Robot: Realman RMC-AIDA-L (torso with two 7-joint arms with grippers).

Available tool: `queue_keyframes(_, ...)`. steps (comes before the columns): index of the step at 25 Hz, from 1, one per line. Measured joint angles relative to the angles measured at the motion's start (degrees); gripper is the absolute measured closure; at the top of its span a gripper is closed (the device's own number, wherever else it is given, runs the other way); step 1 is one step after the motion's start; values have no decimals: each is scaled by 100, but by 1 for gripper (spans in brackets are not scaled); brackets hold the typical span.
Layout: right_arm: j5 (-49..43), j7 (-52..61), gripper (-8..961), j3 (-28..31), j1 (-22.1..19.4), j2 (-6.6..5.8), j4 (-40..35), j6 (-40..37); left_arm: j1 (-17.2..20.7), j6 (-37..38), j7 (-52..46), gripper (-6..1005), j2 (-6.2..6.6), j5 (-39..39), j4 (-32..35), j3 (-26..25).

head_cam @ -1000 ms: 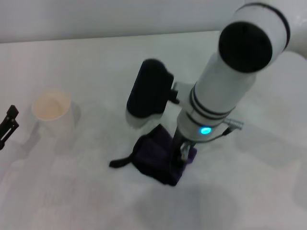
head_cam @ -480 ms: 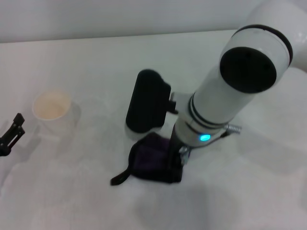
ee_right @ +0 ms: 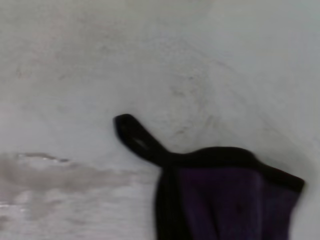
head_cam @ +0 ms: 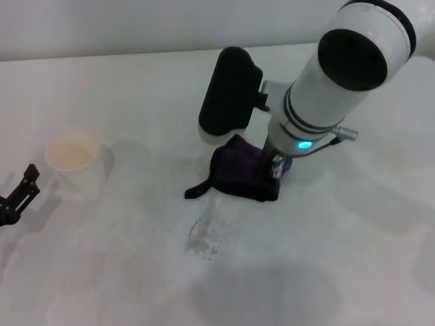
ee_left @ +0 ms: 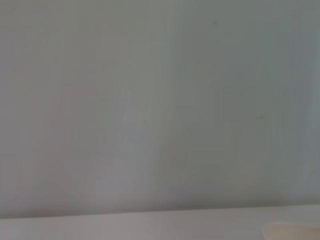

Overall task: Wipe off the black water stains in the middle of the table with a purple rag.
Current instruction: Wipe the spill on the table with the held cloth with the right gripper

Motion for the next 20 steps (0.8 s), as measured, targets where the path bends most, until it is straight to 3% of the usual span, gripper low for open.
queue_keyframes(9,1154,-122,874,-1062,14,9,455,105,-43,49,0,124,-1,-6,-101,-1)
queue_keyframes(20,1739,-136,877,-1395,3,26,988,352,-31,52,1,124,1,-9,-107,-1)
